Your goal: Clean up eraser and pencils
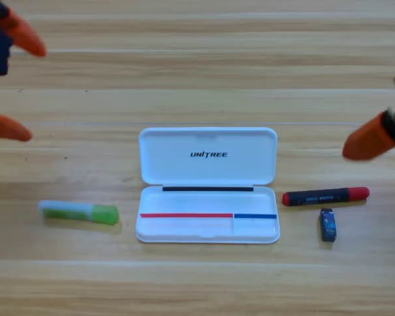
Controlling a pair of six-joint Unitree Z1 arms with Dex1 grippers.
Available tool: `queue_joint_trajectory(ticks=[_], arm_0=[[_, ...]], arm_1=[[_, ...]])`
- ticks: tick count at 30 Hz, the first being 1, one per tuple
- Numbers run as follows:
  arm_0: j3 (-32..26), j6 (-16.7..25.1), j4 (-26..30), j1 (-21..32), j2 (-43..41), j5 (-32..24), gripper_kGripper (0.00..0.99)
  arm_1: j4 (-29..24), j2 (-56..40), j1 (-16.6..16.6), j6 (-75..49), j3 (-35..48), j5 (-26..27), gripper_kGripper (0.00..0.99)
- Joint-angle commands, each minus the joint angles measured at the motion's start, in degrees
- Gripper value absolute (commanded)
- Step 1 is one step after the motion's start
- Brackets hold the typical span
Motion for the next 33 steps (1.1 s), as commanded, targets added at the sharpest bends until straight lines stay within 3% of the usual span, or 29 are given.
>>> queue_joint_trajectory(ticks=[1,5,12,24,33], arm_0=[[3.3,3.1,0.9,6.3,6.1,1.0,0.988],[5.0,3.7,0.9,7.3,8.8,0.1,0.986],[6.5,1.3,0.9,7.4,14.7,-2.0,0.976],[6.2,0.0,0.1,7.4,26.1,-5.3,0.959],[5.3,0.1,-1.6,8.3,28.1,-5.3,0.959]], arm_1=[[3.0,13.4,-1.6,8.5,-1.2,-0.5,0.988],[2.9,18.8,-1.9,13.7,-2.2,-1.2,0.989],[1.9,24.3,-3.3,27.0,-1.7,-1.0,0.985],[-3.8,29.9,-4.8,31.1,0.1,0.7,0.904],[-4.7,32.4,-5.1,31.4,1.1,2.9,0.824]])
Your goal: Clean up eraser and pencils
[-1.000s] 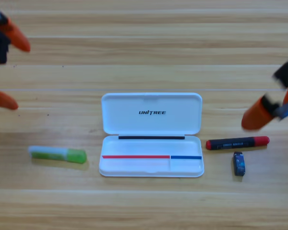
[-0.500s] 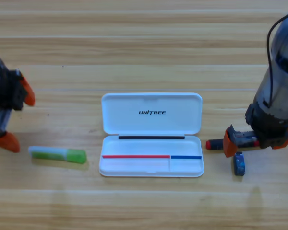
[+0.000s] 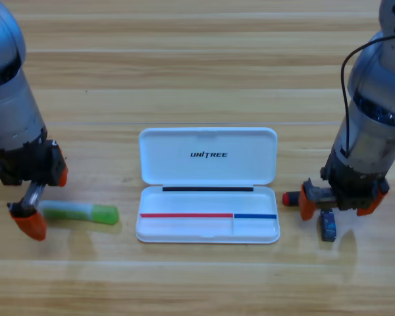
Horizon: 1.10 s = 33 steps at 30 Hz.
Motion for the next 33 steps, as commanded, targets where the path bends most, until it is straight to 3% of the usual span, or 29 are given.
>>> queue_joint_trajectory(ticks=[1,7,10,15,18,24,28,33], arm_0=[[-0.1,-0.5,-1.7,2.1,2.6,-0.5,0.959],[0.4,-0.5,-3.6,2.9,3.4,-0.5,0.959],[0.9,-0.4,-5.0,3.2,4.0,-0.5,0.960],[3.0,-0.1,-8.3,3.4,4.9,-0.9,0.960],[3.9,-0.1,-9.7,3.4,5.5,-1.2,0.960],[4.9,0.0,-11.3,3.6,6.6,-1.6,0.963],[5.7,-0.2,-12.6,3.7,7.1,-2.1,0.988],[6.9,-0.3,-14.0,3.7,7.7,-2.3,0.988]], arm_1=[[-1.1,5.2,-1.9,0.5,2.3,2.2,0.824],[-2.3,7.2,-2.4,1.0,3.4,3.4,0.795],[-4.0,7.9,-2.7,1.3,4.3,3.6,0.719],[-4.3,8.2,-2.9,-0.5,4.4,5.1,0.219],[-4.5,8.1,-3.2,-1.2,4.2,6.3,0.000],[-3.3,5.9,-3.7,-5.5,4.0,11.4,0.000],[6.1,-1.2,-1.7,-21.7,-0.2,13.4,0.000],[19.8,-4.6,1.8,-53.9,-8.9,12.8,0.000]])
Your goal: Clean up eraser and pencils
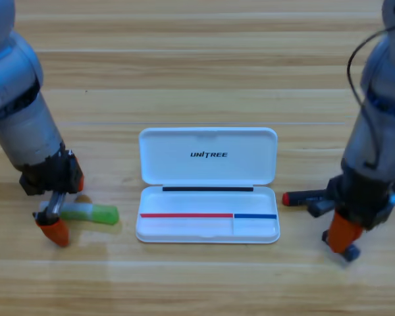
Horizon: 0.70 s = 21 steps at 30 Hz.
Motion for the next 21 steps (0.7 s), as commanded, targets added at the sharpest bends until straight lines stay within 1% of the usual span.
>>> queue_joint_trajectory(ticks=[1,3,6,8,11,12,14,15,16,17,18,19,21], arm_0=[[2.1,-0.4,-1.6,1.4,2.4,-0.7,0.986],[2.7,-0.5,-2.3,1.4,2.4,-0.7,0.985],[3.4,-0.6,-3.1,1.4,2.5,-0.8,0.971],[3.9,-0.7,-3.6,1.4,2.5,-0.8,0.953],[4.1,-0.6,-4.2,1.4,2.8,-0.7,0.854],[4.1,-0.6,-4.2,1.4,2.9,-0.7,0.808],[3.9,-0.2,-4.2,1.4,3.0,-0.4,0.672],[3.9,0.4,-4.2,1.4,3.0,-0.3,0.588],[3.9,1.1,-4.3,1.4,3.0,-0.2,0.483],[3.8,1.9,-4.5,1.4,2.9,-0.2,0.331],[3.8,2.7,-4.7,1.4,2.8,-0.2,0.123],[3.8,3.0,-5.1,1.4,2.5,-0.2,0.000],[3.9,2.8,-5.4,1.4,1.7,-0.2,0.000]], arm_1=[[12.3,-4.4,4.6,-25.2,-8.2,0.3,0.000],[13.9,-2.8,5.2,-32.1,-11.1,-0.3,0.000],[14.0,0.4,5.8,-38.3,-14.8,-2.3,0.000],[14.0,3.1,6.3,-41.6,-17.5,-2.6,0.000],[14.0,7.2,6.8,-44.8,-21.1,-3.0,0.000],[14.0,8.4,6.9,-45.1,-22.4,-3.0,0.000],[14.0,10.6,7.2,-45.9,-24.5,-3.0,0.000],[13.9,11.5,7.2,-46.0,-25.5,-3.0,0.000],[13.9,12.4,7.4,-46.4,-26.3,-3.0,0.000],[13.9,13.0,7.5,-46.7,-26.8,-3.0,0.000],[14.0,13.6,7.6,-46.9,-27.3,-3.0,0.000],[13.9,14.0,7.8,-47.0,-27.7,-3.0,0.000],[13.9,14.7,8.3,-47.2,-28.2,-3.0,0.000]])
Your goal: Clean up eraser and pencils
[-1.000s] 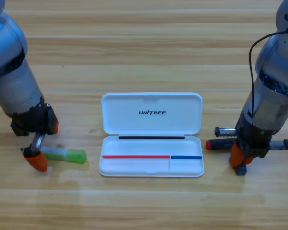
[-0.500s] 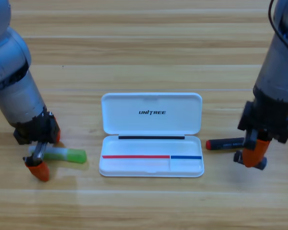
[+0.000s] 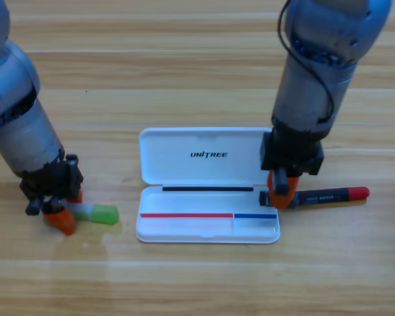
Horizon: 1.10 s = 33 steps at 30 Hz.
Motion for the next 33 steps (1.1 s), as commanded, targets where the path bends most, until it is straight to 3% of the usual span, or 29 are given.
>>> queue_joint_trajectory(ticks=[1,6,18,24,26,28,33], arm_0=[[1.2,1.0,-2.2,1.2,1.9,0.5,0.000],[0.5,1.1,-0.1,1.2,0.4,1.5,0.000],[-9.1,0.2,15.0,1.1,-12.3,2.0,0.000],[-9.9,-0.9,16.3,0.3,-12.7,2.2,0.000],[-9.6,-1.2,16.3,0.0,-12.4,2.4,0.000],[-9.4,-1.3,16.3,-0.1,-12.4,2.5,0.000],[-9.2,-1.4,16.3,-0.1,-12.3,2.6,0.000]], arm_1=[[0.7,5.8,2.8,-0.7,-1.6,-0.2,0.000],[0.6,7.7,3.1,-0.8,-2.9,-0.2,0.000],[0.6,10.1,3.4,-0.8,-4.8,-0.3,0.000],[0.6,10.4,3.4,-0.8,-4.9,-0.5,0.000],[0.6,10.1,3.4,-0.8,-4.9,-0.5,0.244],[0.6,9.5,3.4,-0.8,-4.7,-0.5,0.411],[0.6,6.8,3.4,-0.8,-3.8,-0.5,0.661]])
